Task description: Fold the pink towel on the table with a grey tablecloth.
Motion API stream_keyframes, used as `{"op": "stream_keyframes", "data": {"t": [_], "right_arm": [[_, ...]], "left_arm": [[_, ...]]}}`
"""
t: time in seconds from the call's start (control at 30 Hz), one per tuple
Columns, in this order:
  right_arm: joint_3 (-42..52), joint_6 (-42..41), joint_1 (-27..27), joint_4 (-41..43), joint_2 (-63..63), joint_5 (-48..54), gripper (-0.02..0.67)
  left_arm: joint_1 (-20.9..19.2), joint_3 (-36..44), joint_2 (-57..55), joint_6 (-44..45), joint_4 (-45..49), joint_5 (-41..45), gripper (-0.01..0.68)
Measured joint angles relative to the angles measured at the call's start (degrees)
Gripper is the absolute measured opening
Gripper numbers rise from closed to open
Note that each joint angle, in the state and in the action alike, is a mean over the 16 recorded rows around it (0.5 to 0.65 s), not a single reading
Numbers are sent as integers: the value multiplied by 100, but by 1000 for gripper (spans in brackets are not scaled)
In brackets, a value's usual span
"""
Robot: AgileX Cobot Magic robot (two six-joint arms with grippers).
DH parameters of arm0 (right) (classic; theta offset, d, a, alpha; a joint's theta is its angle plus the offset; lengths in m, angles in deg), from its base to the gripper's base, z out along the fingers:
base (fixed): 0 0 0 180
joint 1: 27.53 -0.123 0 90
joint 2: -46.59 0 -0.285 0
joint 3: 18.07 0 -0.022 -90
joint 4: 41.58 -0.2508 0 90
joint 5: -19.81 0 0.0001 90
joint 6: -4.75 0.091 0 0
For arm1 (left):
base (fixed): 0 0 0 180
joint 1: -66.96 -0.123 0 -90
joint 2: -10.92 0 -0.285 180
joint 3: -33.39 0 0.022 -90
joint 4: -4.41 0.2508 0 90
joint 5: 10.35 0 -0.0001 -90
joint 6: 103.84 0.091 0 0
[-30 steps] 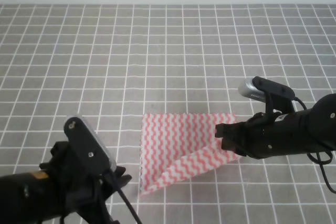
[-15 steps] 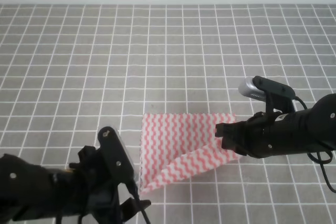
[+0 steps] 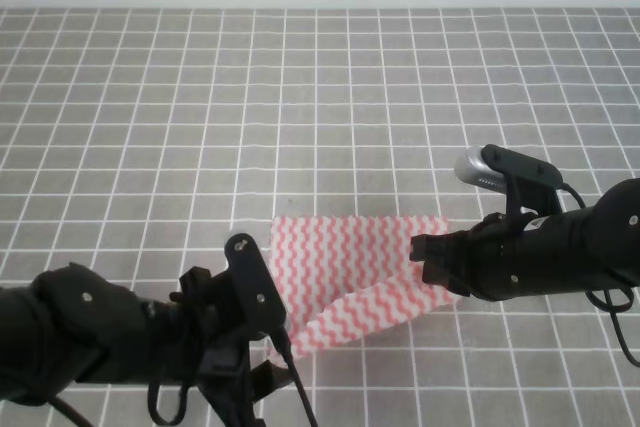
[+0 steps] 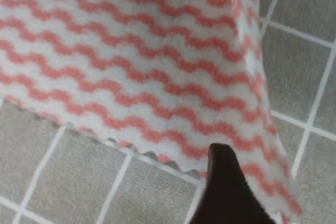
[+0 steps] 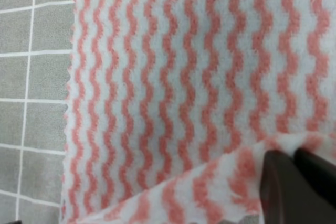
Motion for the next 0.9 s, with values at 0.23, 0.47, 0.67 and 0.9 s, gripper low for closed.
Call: {"op": "stream_keyframes", "data": {"t": [0.23,0.47,0.67,0.9], "right_arm": [[0,-1,-1,24,10,2,-15],[0,-1,-1,49,15,5,-15],[-1,0,-2,61,24,6,-15],[0,-1,-1,66,15,7,-15]], "left_arm": [[0,-88,-183,225,-3,-54,350],[1,-91,-259,279,-5,-211,332],[1,-93,-326,285,-4,-396,329],[0,-95,-414,349,-4,-539,328]]}}
